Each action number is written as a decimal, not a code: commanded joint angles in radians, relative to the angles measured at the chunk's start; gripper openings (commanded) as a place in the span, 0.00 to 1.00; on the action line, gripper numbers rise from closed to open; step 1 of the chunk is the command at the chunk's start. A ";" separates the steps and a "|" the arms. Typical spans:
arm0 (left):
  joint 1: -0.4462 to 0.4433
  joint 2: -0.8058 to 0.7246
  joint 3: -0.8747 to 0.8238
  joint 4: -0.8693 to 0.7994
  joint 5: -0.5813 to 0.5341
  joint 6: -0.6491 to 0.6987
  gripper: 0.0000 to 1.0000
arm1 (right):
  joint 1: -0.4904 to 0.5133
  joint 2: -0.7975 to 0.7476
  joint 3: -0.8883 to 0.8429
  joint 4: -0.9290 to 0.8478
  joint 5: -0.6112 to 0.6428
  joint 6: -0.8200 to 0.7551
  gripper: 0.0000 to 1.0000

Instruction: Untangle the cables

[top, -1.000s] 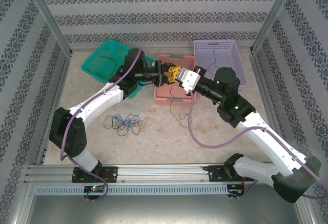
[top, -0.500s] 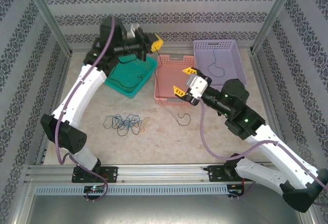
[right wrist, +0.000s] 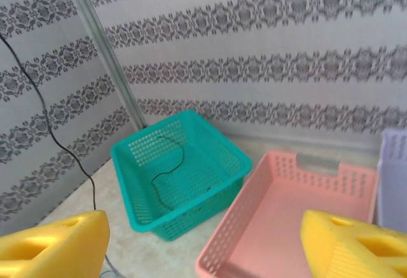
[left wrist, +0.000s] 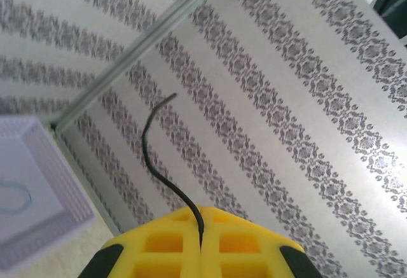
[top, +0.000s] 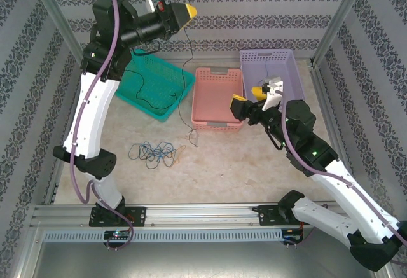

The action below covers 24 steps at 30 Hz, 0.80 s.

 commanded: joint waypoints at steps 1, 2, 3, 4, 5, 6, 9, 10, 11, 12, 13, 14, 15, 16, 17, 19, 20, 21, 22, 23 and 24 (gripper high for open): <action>0.052 0.040 0.095 0.092 -0.049 0.033 0.00 | -0.006 0.009 0.025 -0.061 0.003 0.178 0.79; 0.075 0.049 0.099 0.148 -0.055 -0.006 0.00 | -0.006 0.013 0.027 -0.067 -0.008 0.193 0.79; 0.099 0.058 0.101 0.211 -0.063 -0.046 0.00 | -0.006 0.018 0.027 -0.072 -0.022 0.205 0.79; 0.117 0.064 0.102 0.259 -0.073 -0.079 0.00 | -0.007 0.020 0.027 -0.079 -0.029 0.215 0.78; 0.137 0.072 0.105 0.322 -0.089 -0.116 0.00 | -0.005 0.022 0.027 -0.086 -0.033 0.224 0.78; 0.155 0.079 0.106 0.380 -0.107 -0.152 0.00 | -0.004 0.024 0.024 -0.091 -0.037 0.231 0.78; 0.203 0.104 0.115 0.542 -0.171 -0.252 0.00 | -0.004 0.023 0.014 -0.096 -0.042 0.245 0.78; 0.218 0.112 0.119 0.579 -0.196 -0.278 0.00 | -0.004 0.026 0.009 -0.094 -0.046 0.250 0.78; 0.234 0.124 0.127 0.608 -0.228 -0.308 0.00 | -0.004 0.032 0.005 -0.090 -0.053 0.257 0.78; 0.248 0.137 0.140 0.636 -0.253 -0.338 0.00 | -0.004 0.042 0.002 -0.087 -0.067 0.264 0.78; 0.260 0.149 0.152 0.652 -0.270 -0.364 0.00 | -0.004 0.056 0.003 -0.087 -0.080 0.269 0.77; 0.273 0.171 0.170 0.667 -0.284 -0.395 0.00 | 0.001 0.076 0.005 -0.087 -0.092 0.271 0.76; 0.284 0.190 0.188 0.685 -0.294 -0.429 0.00 | 0.011 0.100 0.008 -0.085 -0.092 0.270 0.76; 0.293 0.205 0.199 0.700 -0.301 -0.454 0.00 | 0.023 0.123 0.009 -0.083 -0.087 0.268 0.75; 0.302 0.220 0.208 0.712 -0.315 -0.474 0.00 | 0.034 0.154 0.016 -0.084 -0.080 0.268 0.74; 0.318 0.237 0.213 0.731 -0.353 -0.484 0.00 | 0.046 0.212 0.039 -0.083 -0.085 0.278 0.74; 0.327 0.247 0.213 0.742 -0.375 -0.488 0.00 | 0.052 0.244 0.054 -0.080 -0.094 0.281 0.73; 0.337 0.257 0.212 0.750 -0.392 -0.496 0.00 | 0.059 0.280 0.071 -0.078 -0.101 0.287 0.73; 0.347 0.267 0.213 0.758 -0.400 -0.511 0.00 | 0.064 0.311 0.087 -0.076 -0.109 0.288 0.73; 0.356 0.280 0.212 0.766 -0.404 -0.533 0.00 | 0.073 0.350 0.109 -0.073 -0.119 0.283 0.72; 0.364 0.292 0.213 0.780 -0.399 -0.553 0.00 | 0.085 0.392 0.128 -0.066 -0.122 0.271 0.72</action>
